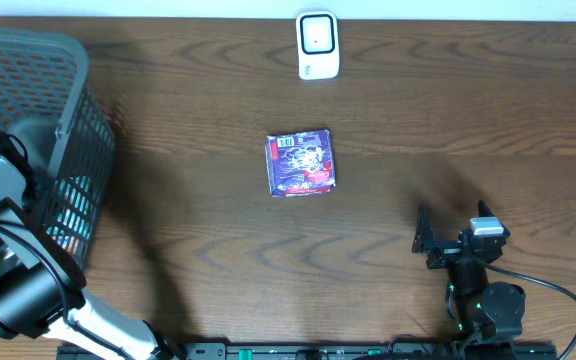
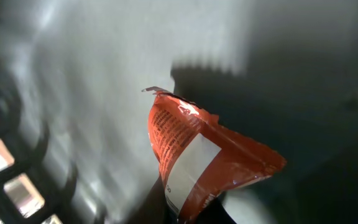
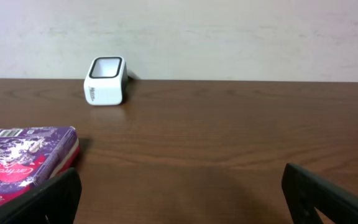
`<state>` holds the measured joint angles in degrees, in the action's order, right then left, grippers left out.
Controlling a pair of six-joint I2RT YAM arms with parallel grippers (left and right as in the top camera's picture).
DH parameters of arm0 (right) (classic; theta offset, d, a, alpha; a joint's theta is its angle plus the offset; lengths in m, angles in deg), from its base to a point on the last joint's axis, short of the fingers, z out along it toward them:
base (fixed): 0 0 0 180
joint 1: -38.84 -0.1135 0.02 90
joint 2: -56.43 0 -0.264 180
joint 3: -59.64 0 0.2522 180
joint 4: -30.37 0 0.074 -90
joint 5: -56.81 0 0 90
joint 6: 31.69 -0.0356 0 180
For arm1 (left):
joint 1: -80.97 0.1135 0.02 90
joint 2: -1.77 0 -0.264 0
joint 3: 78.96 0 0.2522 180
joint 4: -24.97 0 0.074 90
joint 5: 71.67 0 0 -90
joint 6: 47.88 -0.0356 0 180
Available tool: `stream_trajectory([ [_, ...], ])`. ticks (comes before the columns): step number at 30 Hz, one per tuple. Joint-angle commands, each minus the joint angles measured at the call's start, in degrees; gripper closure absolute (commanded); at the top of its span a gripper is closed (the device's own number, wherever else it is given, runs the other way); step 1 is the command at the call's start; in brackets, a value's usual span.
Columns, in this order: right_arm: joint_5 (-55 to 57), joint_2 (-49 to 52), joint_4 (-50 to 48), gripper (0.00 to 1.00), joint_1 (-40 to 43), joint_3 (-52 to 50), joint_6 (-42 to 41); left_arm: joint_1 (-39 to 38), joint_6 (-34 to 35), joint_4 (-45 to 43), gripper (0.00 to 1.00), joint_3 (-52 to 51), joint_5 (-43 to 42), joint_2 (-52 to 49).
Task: Scan the item barcode
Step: 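Reach the left gripper into the basket and grasp the red bar, then carry the red bar out and set it left of the purple package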
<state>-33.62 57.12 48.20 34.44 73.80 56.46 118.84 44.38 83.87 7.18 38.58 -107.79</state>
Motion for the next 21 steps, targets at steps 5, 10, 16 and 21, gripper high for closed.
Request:
stream_trajectory([
  [5, -0.1, -0.3, 0.2, 0.01, 0.2, -0.1, 0.9, -1.1, -0.1, 5.7, 0.93, 8.4, -1.2, 9.0],
  [10, -0.1, -0.3, 0.2, 0.01, 0.2, -0.1, 0.9, -2.7, -0.1, 2.1, 0.93, 11.2, -14.2, 19.8],
  [16, -0.1, -0.3, 0.2, 0.01, 0.2, -0.1, 0.9, -4.1, 3.4, -7.0, 0.93, 11.2, -27.3, 34.9],
  [21, -0.1, -0.3, 0.2, 0.01, 0.2, -0.1, 0.9, -4.2, 20.8, -12.7, 0.93, 11.2, -38.1, 46.0],
])
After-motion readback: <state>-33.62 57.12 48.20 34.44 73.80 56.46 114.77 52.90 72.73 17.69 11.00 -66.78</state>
